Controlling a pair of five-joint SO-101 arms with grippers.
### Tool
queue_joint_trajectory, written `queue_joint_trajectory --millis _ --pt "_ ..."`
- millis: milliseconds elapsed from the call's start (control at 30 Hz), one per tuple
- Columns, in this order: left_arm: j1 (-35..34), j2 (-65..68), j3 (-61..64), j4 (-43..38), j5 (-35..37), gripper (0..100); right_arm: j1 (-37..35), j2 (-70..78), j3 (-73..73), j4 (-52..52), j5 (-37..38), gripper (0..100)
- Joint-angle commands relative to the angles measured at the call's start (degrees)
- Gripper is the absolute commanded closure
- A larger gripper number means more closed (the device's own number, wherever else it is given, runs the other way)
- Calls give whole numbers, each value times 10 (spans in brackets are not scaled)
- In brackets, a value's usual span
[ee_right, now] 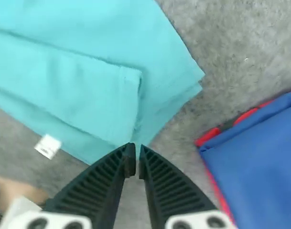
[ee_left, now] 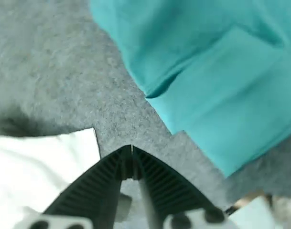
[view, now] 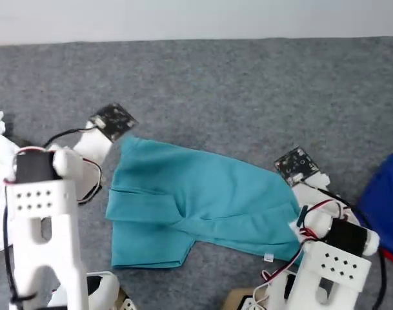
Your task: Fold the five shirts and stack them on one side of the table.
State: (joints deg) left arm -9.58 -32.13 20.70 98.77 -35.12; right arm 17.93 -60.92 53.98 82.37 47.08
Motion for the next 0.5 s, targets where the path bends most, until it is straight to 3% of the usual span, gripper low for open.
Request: queue_joint_trajectory --millis 0,200,367,467 --pt "-2 -35 -15 16 71 997 -45 -5 -35 0 -100 988" --pt "-33 -69 -18 13 86 997 -99 -5 -33 1 -246 984" --pt "-83 -84 -15 8 86 997 -96 3 -33 -16 -264 940" --pt "-107 -78 -15 8 87 997 -78 56 -34 -39 -319 924"
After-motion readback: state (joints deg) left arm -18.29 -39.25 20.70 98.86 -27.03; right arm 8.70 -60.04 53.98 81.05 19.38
